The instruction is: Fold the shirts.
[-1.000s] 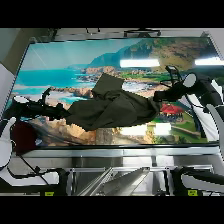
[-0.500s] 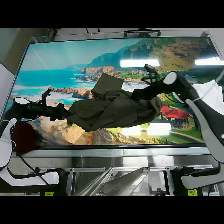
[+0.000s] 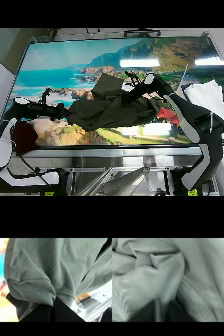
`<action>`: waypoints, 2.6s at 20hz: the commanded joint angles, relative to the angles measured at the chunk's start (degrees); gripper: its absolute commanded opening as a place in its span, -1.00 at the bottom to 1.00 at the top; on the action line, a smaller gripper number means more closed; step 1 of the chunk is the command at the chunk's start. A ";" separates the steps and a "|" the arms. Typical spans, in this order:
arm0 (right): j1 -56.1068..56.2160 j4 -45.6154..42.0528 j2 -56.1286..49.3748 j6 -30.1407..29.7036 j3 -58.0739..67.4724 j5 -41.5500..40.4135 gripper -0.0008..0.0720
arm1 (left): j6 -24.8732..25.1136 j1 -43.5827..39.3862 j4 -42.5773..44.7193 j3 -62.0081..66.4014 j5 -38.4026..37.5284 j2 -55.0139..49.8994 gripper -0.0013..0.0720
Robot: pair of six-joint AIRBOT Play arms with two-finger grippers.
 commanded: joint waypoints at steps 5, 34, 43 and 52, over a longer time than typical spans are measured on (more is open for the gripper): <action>-1.33 4.13 6.67 -2.97 7.74 13.90 -0.93 | 7.19 0.20 -18.51 6.62 -9.18 2.86 -0.92; -9.07 -4.24 19.43 -2.73 -6.32 -17.73 -0.93 | 3.72 -14.10 7.65 25.99 13.03 0.20 -0.91; -9.09 0.48 6.67 -2.78 -6.16 -34.25 -0.92 | 0.83 -12.70 7.87 48.54 8.07 -27.47 -0.92; -18.93 -0.83 16.65 -0.52 -5.90 -7.91 -0.04 | -16.68 -6.75 11.96 57.75 -20.37 -26.88 0.41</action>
